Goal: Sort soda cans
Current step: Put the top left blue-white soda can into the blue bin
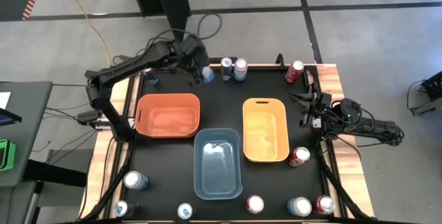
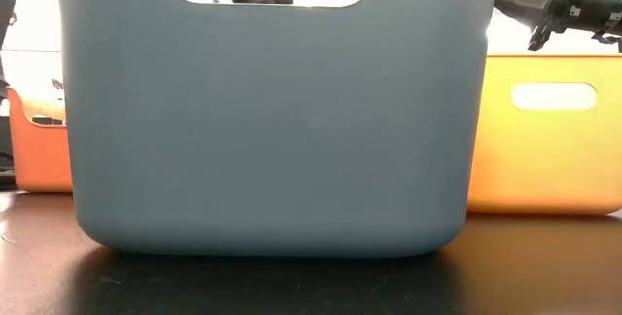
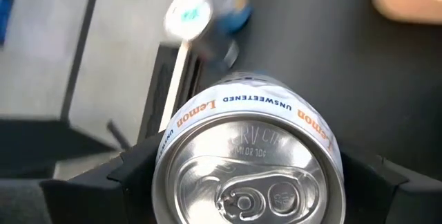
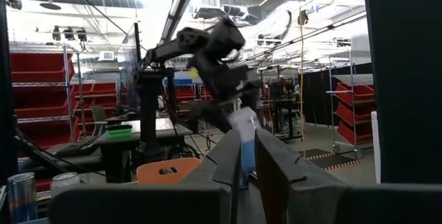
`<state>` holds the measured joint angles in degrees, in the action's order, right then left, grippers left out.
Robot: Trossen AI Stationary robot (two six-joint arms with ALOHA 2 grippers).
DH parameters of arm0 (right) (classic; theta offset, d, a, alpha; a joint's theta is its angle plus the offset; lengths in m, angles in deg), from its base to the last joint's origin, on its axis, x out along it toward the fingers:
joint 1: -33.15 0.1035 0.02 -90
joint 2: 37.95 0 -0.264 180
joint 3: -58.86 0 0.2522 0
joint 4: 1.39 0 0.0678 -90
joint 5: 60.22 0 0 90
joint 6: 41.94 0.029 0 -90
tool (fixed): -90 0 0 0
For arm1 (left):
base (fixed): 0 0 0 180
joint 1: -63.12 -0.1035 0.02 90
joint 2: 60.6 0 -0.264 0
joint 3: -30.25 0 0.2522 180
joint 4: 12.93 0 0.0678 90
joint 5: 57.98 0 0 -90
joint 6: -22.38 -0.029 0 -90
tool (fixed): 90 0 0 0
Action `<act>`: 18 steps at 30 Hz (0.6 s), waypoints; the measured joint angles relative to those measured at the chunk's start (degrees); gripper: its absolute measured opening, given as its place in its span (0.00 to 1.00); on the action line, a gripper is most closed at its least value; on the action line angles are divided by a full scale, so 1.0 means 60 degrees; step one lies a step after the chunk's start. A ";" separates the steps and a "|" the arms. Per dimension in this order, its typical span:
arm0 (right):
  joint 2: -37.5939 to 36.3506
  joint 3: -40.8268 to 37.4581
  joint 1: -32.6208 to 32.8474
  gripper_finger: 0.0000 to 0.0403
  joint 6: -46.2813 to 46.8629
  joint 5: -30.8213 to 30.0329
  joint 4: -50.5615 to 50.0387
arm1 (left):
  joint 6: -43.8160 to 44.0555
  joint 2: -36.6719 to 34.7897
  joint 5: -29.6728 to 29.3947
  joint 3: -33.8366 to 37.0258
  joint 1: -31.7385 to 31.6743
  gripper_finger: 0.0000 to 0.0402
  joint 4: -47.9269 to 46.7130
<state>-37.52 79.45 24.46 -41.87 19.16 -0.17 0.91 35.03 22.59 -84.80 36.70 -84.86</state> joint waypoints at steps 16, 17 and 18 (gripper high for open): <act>0.0000 0.0000 0.0003 0.15 0.0000 0.0000 0.0007 | -0.0196 0.0004 0.0293 -0.0164 0.2513 0.75 0.1714; 0.0000 0.0000 0.0003 0.15 0.0000 0.0002 0.0013 | -0.0191 0.0017 0.0329 -0.0164 0.2587 0.75 0.1809; 0.0000 0.0000 0.0003 0.15 0.0000 0.0002 0.0036 | -0.0195 0.0105 0.0379 -0.0166 0.2661 0.75 0.1987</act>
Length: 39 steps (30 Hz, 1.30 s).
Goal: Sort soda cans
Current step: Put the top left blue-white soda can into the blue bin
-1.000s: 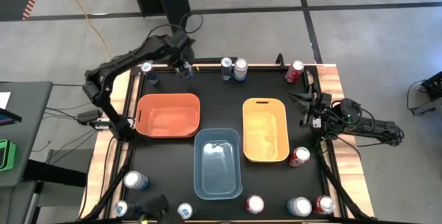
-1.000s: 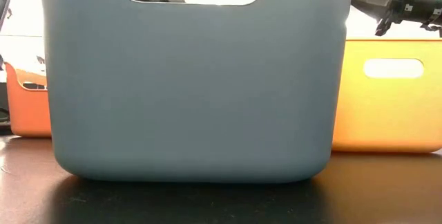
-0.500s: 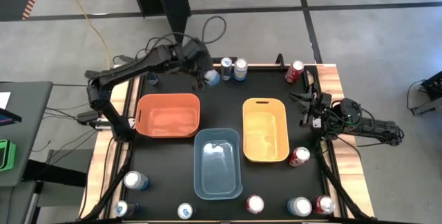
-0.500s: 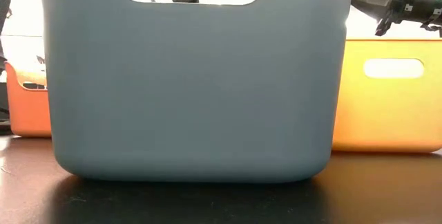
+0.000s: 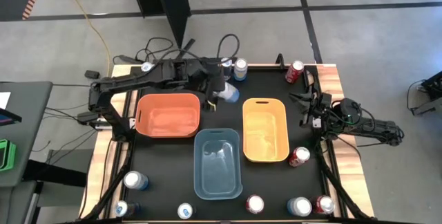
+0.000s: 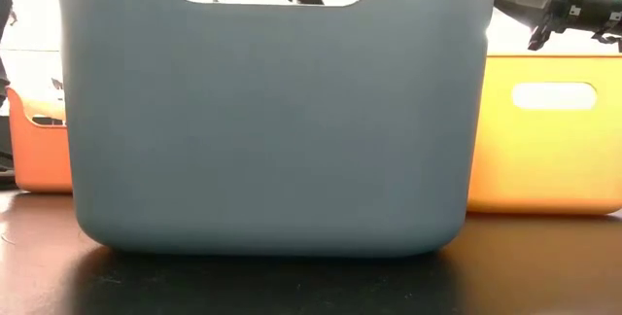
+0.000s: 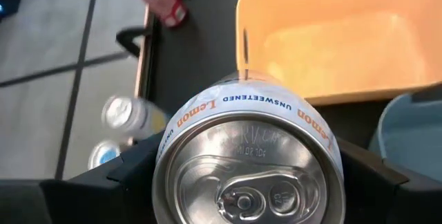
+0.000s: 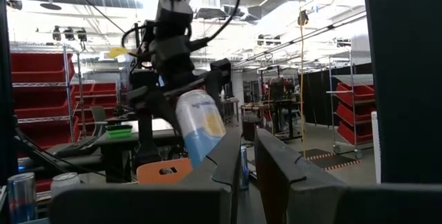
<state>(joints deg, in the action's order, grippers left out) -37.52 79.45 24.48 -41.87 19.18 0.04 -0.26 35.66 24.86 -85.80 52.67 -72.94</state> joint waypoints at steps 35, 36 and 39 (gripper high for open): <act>0.1867 0.0736 0.0368 0.15 -0.0011 0.0005 -0.0001 | -0.1299 0.4900 0.0576 -0.5350 0.1086 0.75 -0.1551; 0.1869 0.0736 0.0368 0.15 -0.0011 0.0005 0.0002 | -0.1299 0.4893 0.0566 -0.5353 0.1100 0.75 -0.1549; 0.1869 0.0736 0.0368 0.15 -0.0011 0.0005 0.0015 | -0.1321 0.4912 0.0569 -0.5344 0.1125 0.75 -0.1677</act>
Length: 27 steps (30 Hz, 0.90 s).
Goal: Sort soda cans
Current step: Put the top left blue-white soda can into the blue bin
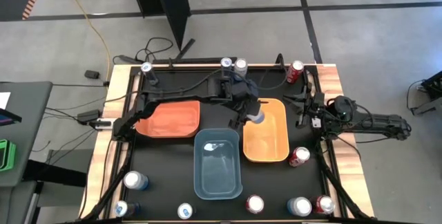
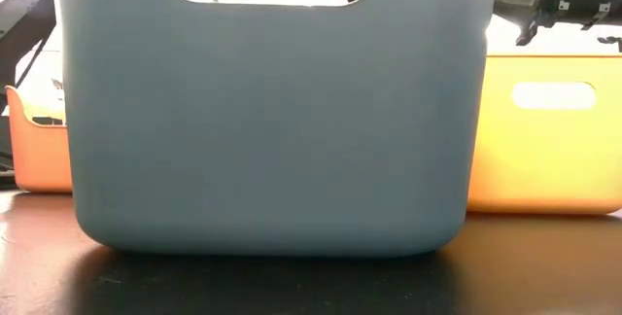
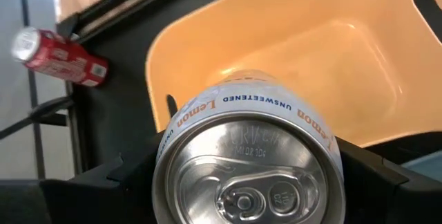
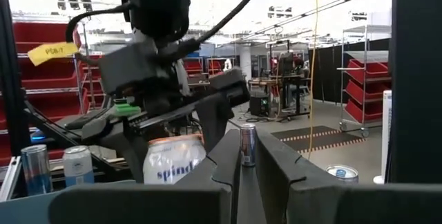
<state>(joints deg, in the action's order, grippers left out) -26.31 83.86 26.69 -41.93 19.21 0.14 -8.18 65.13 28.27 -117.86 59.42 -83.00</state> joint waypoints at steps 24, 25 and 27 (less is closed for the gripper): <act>0.0025 0.0000 0.0004 0.15 0.0018 0.0000 -0.0001 | 0.0399 0.0247 -0.0847 0.1065 -0.0387 0.75 0.0708; 0.0025 0.0000 0.0016 0.15 0.0018 -0.0002 0.0016 | 0.0400 0.0367 -0.0850 0.1065 -0.0390 0.75 0.0630; 0.0020 0.0000 0.0018 0.15 0.0015 0.0000 0.0022 | 0.0390 0.0492 -0.0860 0.1065 -0.0387 0.75 0.0694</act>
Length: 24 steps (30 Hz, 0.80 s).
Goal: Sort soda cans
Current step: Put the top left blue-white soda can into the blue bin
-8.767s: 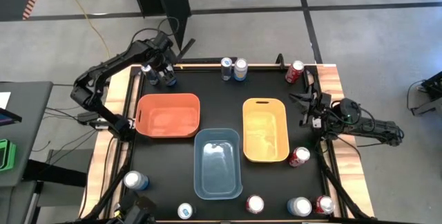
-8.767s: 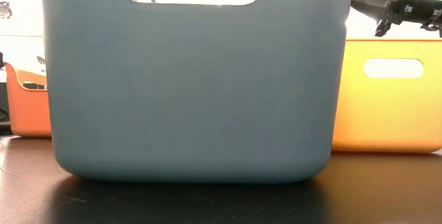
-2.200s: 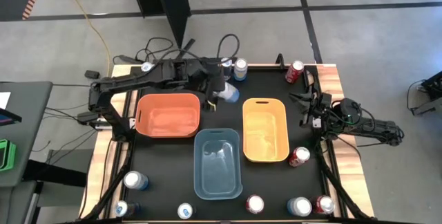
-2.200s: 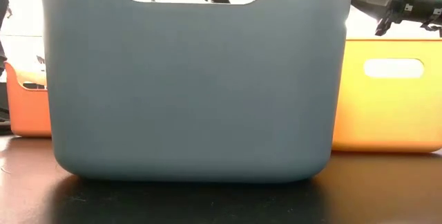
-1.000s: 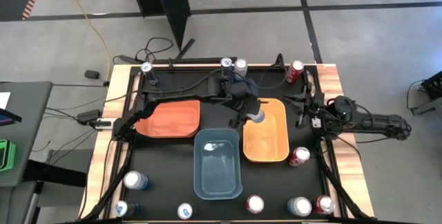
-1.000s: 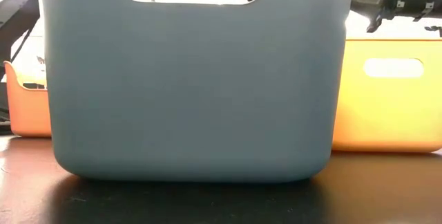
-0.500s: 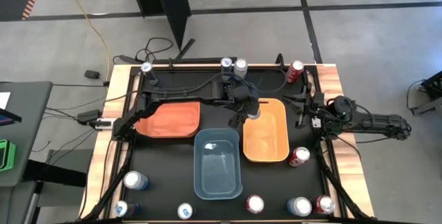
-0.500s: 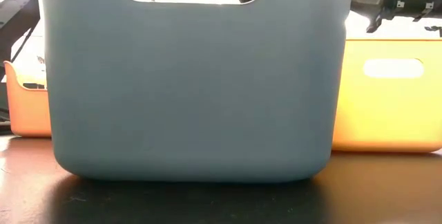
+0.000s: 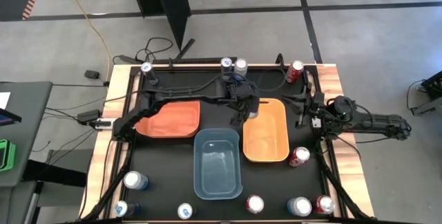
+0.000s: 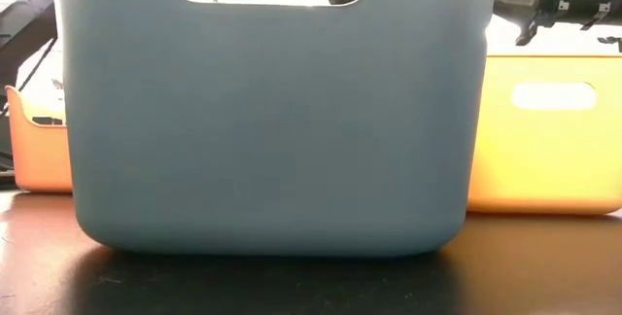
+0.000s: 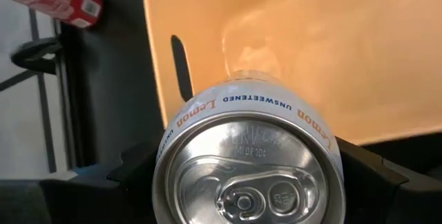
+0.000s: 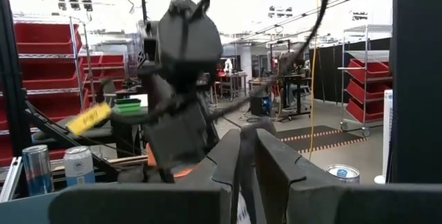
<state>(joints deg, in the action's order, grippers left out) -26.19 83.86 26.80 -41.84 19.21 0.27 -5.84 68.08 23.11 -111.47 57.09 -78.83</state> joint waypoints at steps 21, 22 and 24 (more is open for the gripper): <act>0.0122 -0.0004 -0.0011 0.15 -0.0015 0.0000 0.0004 | 0.0069 0.0456 -0.0023 -0.0073 -0.0036 0.75 -0.0145; 0.0122 -0.0004 -0.0011 0.15 -0.0015 0.0000 0.0001 | 0.0069 0.0456 -0.0023 -0.0073 -0.0036 0.75 -0.0124; 0.0122 -0.0004 -0.0009 0.15 -0.0015 0.0000 0.0002 | 0.0069 0.0456 -0.0023 -0.0073 -0.0038 0.75 -0.0086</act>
<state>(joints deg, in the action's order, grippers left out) -25.46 83.84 26.75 -41.93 19.21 0.28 -5.43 70.81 22.98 -111.91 56.87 -79.35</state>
